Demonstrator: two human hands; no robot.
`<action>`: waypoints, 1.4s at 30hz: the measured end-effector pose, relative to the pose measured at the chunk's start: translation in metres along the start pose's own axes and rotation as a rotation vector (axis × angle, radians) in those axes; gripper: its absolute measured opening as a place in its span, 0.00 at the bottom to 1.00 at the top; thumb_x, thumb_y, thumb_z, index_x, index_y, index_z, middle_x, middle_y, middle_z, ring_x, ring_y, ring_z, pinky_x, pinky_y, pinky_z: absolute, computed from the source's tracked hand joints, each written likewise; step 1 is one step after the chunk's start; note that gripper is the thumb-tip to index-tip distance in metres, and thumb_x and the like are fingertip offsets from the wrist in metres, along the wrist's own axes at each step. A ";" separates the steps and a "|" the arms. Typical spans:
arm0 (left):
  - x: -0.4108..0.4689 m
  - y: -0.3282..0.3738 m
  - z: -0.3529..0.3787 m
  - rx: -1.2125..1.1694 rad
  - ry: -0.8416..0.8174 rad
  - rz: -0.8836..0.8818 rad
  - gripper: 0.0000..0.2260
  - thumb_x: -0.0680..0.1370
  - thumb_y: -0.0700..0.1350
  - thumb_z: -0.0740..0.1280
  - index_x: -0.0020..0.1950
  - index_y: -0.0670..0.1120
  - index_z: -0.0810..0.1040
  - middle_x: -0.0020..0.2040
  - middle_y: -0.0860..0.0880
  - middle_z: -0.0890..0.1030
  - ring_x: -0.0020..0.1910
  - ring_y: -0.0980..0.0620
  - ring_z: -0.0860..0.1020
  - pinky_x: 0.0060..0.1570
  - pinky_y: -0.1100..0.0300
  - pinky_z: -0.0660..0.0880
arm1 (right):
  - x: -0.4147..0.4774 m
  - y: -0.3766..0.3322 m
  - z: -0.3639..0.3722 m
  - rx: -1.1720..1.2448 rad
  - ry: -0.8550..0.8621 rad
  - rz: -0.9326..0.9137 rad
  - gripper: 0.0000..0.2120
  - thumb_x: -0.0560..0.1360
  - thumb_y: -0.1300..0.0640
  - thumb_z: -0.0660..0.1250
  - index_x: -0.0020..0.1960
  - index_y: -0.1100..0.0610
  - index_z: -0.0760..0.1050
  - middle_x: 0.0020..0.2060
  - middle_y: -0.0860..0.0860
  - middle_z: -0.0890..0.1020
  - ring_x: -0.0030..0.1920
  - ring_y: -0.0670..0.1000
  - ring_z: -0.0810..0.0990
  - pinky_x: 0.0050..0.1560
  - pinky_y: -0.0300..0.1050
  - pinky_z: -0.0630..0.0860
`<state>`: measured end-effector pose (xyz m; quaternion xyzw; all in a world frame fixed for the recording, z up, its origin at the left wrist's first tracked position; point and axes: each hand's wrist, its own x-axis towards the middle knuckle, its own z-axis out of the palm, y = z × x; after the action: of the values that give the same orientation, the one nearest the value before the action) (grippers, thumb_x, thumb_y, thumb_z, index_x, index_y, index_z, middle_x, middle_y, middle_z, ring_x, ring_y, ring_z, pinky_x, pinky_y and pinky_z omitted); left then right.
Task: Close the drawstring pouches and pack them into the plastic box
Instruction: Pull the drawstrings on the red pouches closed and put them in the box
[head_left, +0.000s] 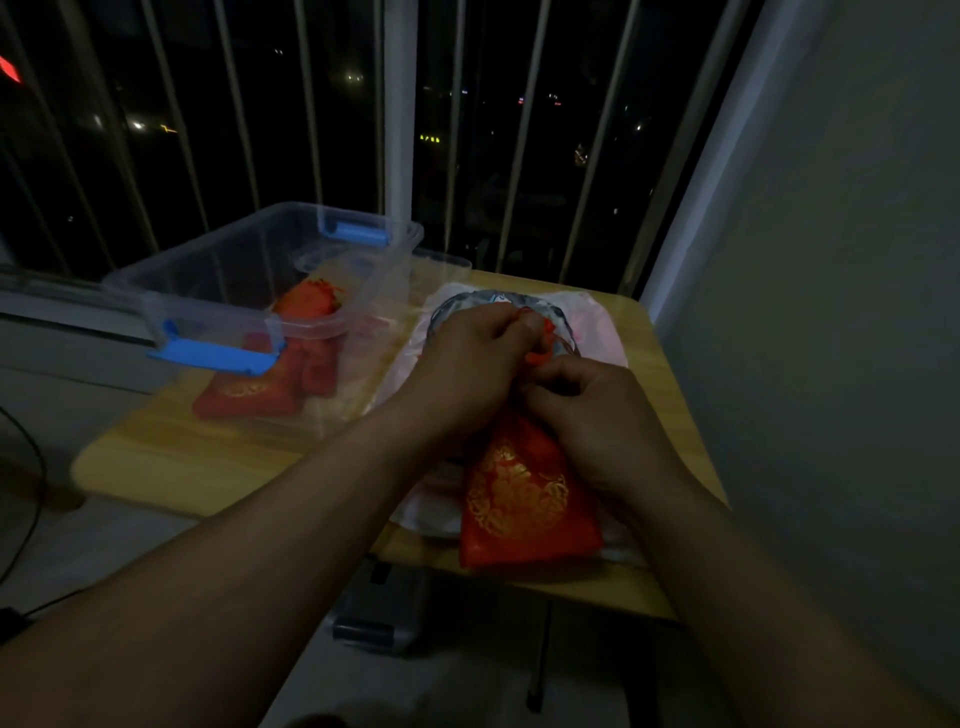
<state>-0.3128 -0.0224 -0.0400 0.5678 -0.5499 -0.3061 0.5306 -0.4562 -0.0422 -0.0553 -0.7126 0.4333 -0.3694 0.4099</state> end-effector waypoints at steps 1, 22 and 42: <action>0.000 0.002 0.000 -0.047 0.016 -0.009 0.15 0.86 0.49 0.60 0.50 0.43 0.82 0.27 0.59 0.78 0.26 0.65 0.75 0.28 0.70 0.69 | 0.000 0.000 0.001 0.009 0.012 0.007 0.06 0.79 0.56 0.72 0.50 0.49 0.87 0.46 0.44 0.88 0.48 0.45 0.86 0.56 0.52 0.82; 0.012 0.003 -0.019 -0.443 -0.036 -0.153 0.19 0.87 0.54 0.56 0.58 0.43 0.82 0.35 0.50 0.77 0.29 0.55 0.73 0.31 0.61 0.72 | 0.010 -0.007 -0.005 0.389 -0.202 0.290 0.06 0.80 0.63 0.69 0.45 0.60 0.81 0.35 0.53 0.83 0.32 0.46 0.77 0.35 0.40 0.73; 0.012 -0.004 -0.015 0.240 -0.209 0.130 0.22 0.85 0.61 0.58 0.76 0.55 0.70 0.67 0.52 0.79 0.63 0.55 0.78 0.65 0.52 0.74 | 0.012 -0.008 -0.015 0.441 -0.182 0.261 0.07 0.81 0.66 0.66 0.48 0.62 0.83 0.31 0.52 0.82 0.30 0.45 0.79 0.30 0.37 0.76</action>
<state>-0.2949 -0.0307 -0.0369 0.5556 -0.6701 -0.2605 0.4176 -0.4628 -0.0554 -0.0402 -0.5747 0.3918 -0.3332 0.6365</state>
